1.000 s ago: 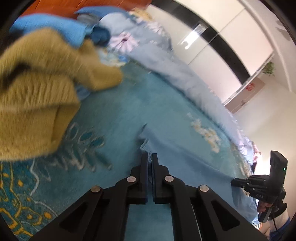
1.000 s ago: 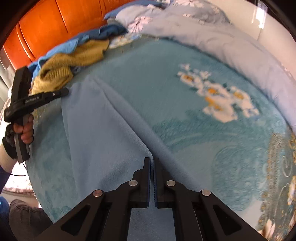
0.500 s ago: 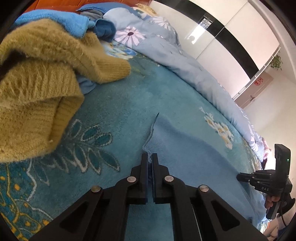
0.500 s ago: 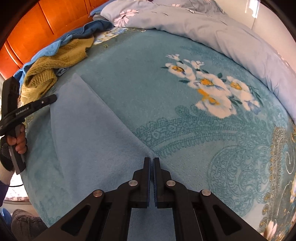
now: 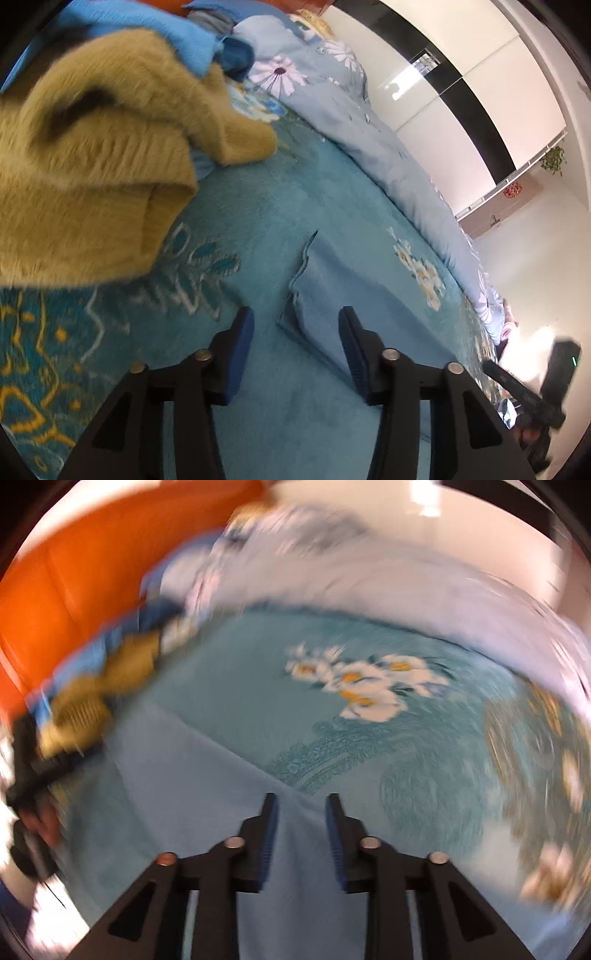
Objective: Fold clothes
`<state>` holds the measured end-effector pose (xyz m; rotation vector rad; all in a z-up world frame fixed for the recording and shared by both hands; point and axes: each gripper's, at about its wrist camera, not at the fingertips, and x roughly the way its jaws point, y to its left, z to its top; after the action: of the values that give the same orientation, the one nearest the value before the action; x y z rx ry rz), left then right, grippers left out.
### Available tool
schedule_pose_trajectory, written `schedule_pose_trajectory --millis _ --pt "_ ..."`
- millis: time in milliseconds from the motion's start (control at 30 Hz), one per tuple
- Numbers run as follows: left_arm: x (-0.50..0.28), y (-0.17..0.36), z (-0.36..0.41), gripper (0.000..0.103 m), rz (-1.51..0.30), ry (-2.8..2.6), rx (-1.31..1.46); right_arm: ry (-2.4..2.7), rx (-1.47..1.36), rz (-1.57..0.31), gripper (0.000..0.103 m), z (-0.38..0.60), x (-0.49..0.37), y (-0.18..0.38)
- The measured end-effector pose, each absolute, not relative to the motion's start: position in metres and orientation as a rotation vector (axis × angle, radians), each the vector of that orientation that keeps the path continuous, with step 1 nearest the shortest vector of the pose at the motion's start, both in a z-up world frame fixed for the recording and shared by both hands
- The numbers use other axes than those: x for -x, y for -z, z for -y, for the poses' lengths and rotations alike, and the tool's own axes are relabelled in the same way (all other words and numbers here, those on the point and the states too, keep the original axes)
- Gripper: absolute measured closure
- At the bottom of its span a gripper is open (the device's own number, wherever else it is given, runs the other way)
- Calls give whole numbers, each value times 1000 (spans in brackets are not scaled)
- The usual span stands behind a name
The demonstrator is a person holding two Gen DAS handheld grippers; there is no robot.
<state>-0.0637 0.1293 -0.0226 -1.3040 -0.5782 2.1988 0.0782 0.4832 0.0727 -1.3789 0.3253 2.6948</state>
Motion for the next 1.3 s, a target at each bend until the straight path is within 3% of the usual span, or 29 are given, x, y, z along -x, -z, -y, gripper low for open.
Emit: schedule_pose_trajectory --millis 67,433,633,767,1100,1233,1300 --pt "62 27 -133 53 552 -2183 1321 -2715 1257 -479 63 -475 -116 -73" --pt "69 36 -157 54 610 -2151 1261 -2577 1281 -413 61 -444 -233 -65" --pt "62 47 -144 69 836 -2102 1228 -2575 1203 -459 60 -446 -244 -77" --pt "48 55 -139 69 994 -2016 1244 -2586 1208 -462 60 -443 -242 -76" --pt "63 60 -141 71 1103 -1993 1257 -2581 1212 -469 60 -441 -242 -72" --pt "70 63 -141 80 1164 -1997 1264 -2567 1201 -496 60 -445 -246 -74" --pt "72 66 -139 98 1194 -2003 1287 -2554 1199 -490 60 -446 -250 -74"
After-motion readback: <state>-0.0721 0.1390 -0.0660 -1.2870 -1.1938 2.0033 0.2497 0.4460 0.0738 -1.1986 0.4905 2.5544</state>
